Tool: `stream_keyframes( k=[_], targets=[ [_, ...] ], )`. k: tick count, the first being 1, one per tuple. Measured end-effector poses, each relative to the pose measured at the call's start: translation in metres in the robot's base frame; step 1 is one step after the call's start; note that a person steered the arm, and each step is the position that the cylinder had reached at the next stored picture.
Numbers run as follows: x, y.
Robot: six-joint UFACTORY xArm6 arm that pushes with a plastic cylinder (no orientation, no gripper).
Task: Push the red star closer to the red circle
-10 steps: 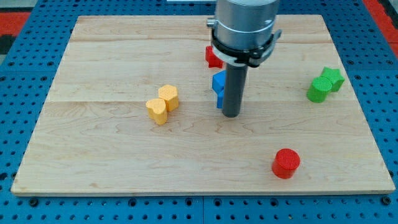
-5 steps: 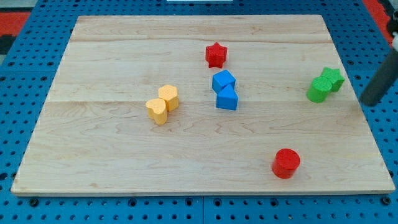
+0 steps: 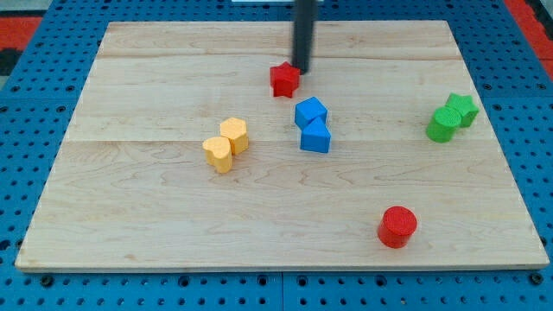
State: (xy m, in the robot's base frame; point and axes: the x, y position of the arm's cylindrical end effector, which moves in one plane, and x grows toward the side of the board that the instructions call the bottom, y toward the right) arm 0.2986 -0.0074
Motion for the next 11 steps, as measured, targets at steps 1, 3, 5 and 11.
stream_keyframes(
  k=[1, 3, 5, 11],
  targets=[
    [0.008, -0.034],
    [-0.02, 0.037],
    [0.039, -0.03],
    [0.023, -0.147]
  ],
)
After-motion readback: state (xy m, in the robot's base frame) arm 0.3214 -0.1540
